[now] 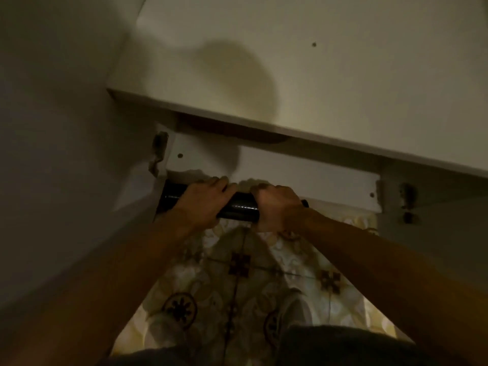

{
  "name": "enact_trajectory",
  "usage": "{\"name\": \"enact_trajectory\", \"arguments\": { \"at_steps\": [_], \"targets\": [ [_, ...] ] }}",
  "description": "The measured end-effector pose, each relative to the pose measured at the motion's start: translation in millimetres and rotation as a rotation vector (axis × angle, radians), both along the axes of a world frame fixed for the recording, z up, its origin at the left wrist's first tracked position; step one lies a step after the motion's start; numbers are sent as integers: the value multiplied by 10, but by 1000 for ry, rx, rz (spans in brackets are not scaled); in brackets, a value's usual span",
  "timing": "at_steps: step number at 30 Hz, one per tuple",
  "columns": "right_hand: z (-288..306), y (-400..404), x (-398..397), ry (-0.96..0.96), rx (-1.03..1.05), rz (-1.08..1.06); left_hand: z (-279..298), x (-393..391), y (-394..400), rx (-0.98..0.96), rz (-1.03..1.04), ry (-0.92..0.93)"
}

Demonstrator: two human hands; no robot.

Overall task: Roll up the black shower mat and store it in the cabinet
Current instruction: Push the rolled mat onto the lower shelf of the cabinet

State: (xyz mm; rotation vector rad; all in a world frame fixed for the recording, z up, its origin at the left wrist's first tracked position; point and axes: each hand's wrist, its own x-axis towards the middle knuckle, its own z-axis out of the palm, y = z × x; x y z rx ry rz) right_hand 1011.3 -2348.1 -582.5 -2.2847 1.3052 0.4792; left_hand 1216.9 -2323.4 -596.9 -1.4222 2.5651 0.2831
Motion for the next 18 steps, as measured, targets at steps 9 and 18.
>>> {"name": "enact_trajectory", "arguments": {
  "at_steps": [9, 18],
  "targets": [
    [-627, -886, 25, -101, -72, 62, -609, 151, -891, -179, -123, 73],
    [-578, -1376, 104, -229, -5, -32, -506, 204, -1417, -134, 21, 54]
  ]
}}
